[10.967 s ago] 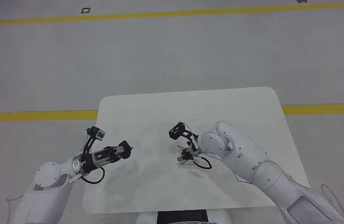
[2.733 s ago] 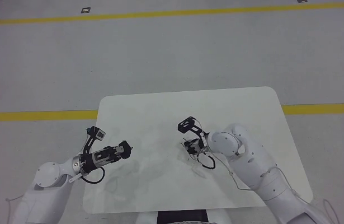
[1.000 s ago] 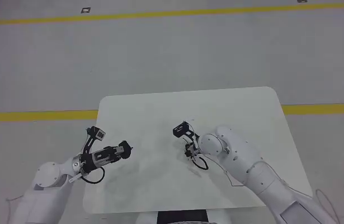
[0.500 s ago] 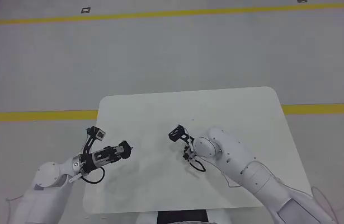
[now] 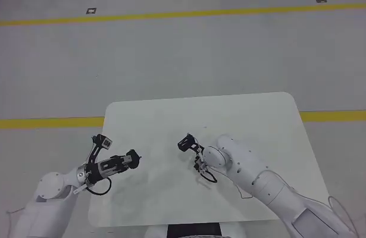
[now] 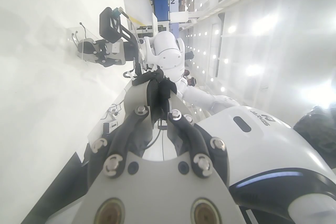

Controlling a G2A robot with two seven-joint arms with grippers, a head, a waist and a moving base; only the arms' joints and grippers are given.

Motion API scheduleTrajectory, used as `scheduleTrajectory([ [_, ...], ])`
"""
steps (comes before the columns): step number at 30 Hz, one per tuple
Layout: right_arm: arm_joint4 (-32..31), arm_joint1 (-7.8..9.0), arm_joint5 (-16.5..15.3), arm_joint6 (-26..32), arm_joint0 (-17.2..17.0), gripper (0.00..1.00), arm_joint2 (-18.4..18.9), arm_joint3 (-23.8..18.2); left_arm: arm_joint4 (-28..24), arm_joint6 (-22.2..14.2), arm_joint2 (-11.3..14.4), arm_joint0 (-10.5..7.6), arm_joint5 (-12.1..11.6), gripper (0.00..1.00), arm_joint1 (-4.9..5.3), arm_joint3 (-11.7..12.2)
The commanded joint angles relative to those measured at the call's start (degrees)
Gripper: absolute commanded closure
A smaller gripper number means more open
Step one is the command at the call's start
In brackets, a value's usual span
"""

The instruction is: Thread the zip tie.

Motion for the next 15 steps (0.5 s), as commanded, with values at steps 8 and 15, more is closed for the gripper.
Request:
scheduleTrajectory([
  [8,-1.39,-0.40,1.49,-0.20,0.23,0.87,-0.35,-0.11,0.00,0.00,0.00,0.00,0.00,1.00,0.00,0.00],
  [15,-2.59,-0.27,1.98,0.12,-0.17,0.85,0.32,-1.00,0.00,0.00,0.00,0.00,0.00,1.00,0.00,0.00],
])
